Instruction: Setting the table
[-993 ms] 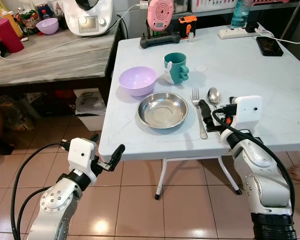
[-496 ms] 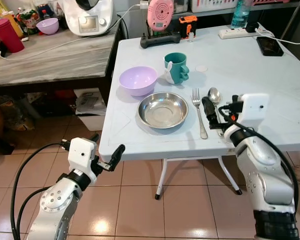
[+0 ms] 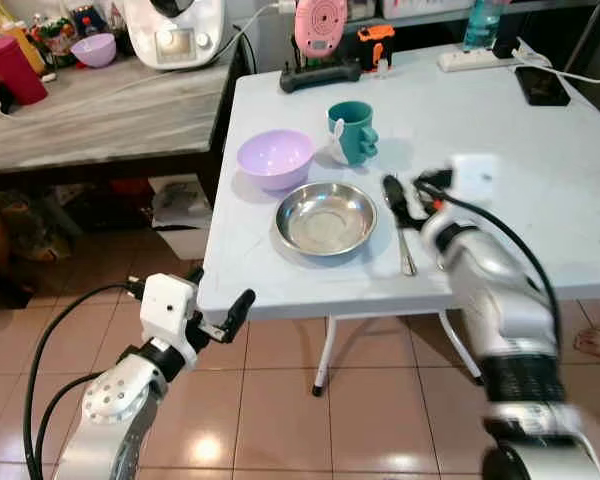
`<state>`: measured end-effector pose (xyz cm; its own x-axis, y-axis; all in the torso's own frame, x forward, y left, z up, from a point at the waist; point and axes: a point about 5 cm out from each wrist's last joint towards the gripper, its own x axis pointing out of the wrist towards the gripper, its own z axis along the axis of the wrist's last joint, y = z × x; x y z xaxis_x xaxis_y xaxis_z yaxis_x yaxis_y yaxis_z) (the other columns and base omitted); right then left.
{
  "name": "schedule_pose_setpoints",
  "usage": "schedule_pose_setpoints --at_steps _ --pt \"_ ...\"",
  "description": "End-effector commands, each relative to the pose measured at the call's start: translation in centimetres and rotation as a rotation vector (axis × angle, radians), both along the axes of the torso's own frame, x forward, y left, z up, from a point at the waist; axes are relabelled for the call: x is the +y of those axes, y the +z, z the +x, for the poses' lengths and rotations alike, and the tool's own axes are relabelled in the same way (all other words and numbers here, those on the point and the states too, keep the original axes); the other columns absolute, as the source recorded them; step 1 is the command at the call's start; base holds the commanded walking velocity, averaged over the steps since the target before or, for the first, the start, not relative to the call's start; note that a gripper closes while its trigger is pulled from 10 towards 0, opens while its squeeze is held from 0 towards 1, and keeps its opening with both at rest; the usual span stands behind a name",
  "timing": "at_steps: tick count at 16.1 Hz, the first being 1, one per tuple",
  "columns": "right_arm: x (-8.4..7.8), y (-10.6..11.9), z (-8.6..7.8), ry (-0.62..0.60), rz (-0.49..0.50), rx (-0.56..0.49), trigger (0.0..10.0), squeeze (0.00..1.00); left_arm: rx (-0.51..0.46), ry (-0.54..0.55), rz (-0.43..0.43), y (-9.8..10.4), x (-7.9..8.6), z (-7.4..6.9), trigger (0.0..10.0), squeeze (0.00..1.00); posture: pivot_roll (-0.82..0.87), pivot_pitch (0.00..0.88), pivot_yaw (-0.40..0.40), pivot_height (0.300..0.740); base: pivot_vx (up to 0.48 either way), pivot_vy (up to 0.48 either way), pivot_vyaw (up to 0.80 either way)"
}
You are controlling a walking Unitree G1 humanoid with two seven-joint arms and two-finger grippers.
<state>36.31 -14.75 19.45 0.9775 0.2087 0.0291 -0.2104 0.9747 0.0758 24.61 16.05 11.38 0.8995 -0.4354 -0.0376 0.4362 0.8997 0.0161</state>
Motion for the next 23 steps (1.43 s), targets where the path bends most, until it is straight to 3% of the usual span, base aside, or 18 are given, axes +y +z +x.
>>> schedule_pose_setpoints --at_steps 1,3,7,9,15,19,23 --pt "1.8 -0.3 0.4 0.050 -0.016 0.019 10.0 0.00 -0.002 -0.021 0.010 0.2 0.0 -0.3 10.0 0.00 -0.11 0.134 0.123 0.740 0.000 0.000 0.00" --pt "4.2 -1.1 0.8 0.121 0.000 0.057 10.0 0.00 -0.002 -0.033 0.014 0.3 -0.1 -0.6 10.0 0.00 -0.09 0.139 0.119 0.740 0.000 0.000 0.00" --pt "5.5 -2.8 1.0 0.119 0.036 0.146 10.0 0.00 -0.001 -0.051 0.028 0.4 0.0 -1.0 10.0 0.00 -0.08 0.146 0.118 0.740 0.000 0.000 0.00" --pt "5.4 -2.9 1.1 0.102 0.065 0.151 10.0 0.00 -0.004 -0.058 0.031 0.5 0.0 -1.1 10.0 0.00 -0.07 0.145 0.118 0.740 0.000 0.000 0.00" --pt "2.8 -1.0 0.0 -0.020 0.077 0.021 10.0 0.00 -0.003 -0.114 0.020 0.8 -0.5 -0.9 10.0 0.00 -0.09 0.143 0.125 0.740 0.000 0.000 0.00" --pt "1.5 -2.6 -0.4 -0.060 0.106 0.080 10.0 0.00 0.004 -0.181 0.042 0.7 -0.7 -1.1 10.0 0.00 -0.10 0.145 0.136 0.740 0.000 0.000 0.00" --pt "1.3 -2.5 0.5 -0.047 0.153 0.096 10.0 0.00 0.008 -0.183 0.053 0.5 -0.5 -0.9 10.0 0.00 -0.10 0.141 0.140 0.740 0.000 0.000 0.00"
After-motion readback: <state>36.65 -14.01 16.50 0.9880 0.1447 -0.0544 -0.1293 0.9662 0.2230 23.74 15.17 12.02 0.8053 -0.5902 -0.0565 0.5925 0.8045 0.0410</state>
